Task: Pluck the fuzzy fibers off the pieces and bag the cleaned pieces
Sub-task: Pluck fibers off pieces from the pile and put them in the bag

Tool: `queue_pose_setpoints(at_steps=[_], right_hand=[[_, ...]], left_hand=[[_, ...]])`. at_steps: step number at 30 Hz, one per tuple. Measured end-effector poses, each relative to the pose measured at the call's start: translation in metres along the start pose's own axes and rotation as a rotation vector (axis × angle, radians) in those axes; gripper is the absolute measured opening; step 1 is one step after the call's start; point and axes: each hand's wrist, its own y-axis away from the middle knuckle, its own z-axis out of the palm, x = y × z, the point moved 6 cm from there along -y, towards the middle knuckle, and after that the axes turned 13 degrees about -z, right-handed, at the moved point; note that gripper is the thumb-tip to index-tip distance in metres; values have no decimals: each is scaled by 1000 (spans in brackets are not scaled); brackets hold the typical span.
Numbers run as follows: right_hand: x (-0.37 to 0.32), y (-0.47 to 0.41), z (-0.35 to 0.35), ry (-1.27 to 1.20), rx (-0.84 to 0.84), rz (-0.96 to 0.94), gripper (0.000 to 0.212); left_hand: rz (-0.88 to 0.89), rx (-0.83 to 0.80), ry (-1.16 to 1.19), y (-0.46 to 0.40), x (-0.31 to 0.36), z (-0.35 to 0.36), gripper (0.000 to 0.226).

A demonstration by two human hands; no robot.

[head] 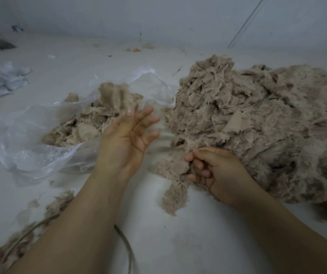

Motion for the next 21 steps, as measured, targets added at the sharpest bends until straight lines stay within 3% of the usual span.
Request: queue_pose_setpoints(at_steps=[2, 6, 10, 17, 21], right_hand=[[0, 0, 1, 32, -4, 8, 45], [0, -1, -2, 74, 17, 22, 50], [0, -2, -2, 34, 47, 34, 53], [0, -3, -2, 12, 52, -12, 45], [1, -3, -4, -34, 110, 1, 28]], left_hand=[[-7, 0, -115, 1, -10, 4, 23], [135, 169, -994, 3, -40, 17, 22], [124, 191, -1307, 2, -56, 19, 15], [383, 48, -1396, 13, -49, 36, 10], [332, -8, -1232, 16, -43, 33, 16]])
